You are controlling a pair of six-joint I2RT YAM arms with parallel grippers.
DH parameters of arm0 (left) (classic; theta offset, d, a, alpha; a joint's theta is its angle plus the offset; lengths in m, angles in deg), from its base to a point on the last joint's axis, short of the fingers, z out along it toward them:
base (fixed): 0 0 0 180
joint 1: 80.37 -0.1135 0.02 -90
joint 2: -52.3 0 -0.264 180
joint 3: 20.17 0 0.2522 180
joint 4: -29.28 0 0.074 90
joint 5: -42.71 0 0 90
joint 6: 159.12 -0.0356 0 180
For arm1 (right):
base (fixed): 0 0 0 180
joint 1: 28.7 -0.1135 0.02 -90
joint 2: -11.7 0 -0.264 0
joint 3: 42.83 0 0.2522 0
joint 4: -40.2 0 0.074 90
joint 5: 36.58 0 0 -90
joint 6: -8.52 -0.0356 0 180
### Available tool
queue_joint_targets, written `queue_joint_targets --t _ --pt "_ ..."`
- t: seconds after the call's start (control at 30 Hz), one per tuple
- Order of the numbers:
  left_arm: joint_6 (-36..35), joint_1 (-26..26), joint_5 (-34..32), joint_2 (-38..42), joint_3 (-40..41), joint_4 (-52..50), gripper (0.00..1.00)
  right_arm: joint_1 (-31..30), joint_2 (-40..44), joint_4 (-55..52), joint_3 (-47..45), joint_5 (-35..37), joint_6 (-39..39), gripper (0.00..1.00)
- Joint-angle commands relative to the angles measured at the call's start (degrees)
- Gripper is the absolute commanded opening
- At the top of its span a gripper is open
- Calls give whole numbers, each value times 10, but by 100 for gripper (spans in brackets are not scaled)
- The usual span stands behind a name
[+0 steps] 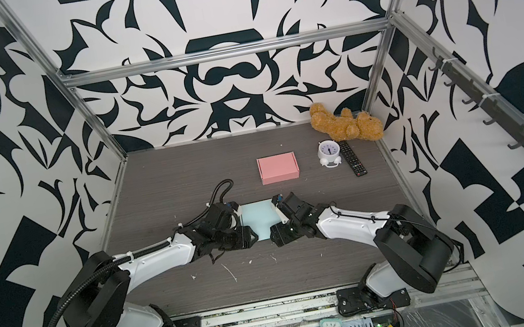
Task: Assemble paper box
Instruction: Fold and tuck the lid into the gap.
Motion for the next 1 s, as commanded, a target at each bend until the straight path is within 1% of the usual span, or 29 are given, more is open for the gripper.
queue_joint_targets --t 0.0,0.37,0.63,0.97 --pt "-1 3 0 -8 3 9 61 -5 8 11 7 5 7 70" --pt "-4 2 -23 -16 7 9 58 -5 19 8 0 15 9 72" --pt "-2 1 -39 -28 7 13 58 -5 1 16 1 22 9 72" --pt "-4 0 -54 -38 2 17 54 -5 -1 19 0 34 12 72"
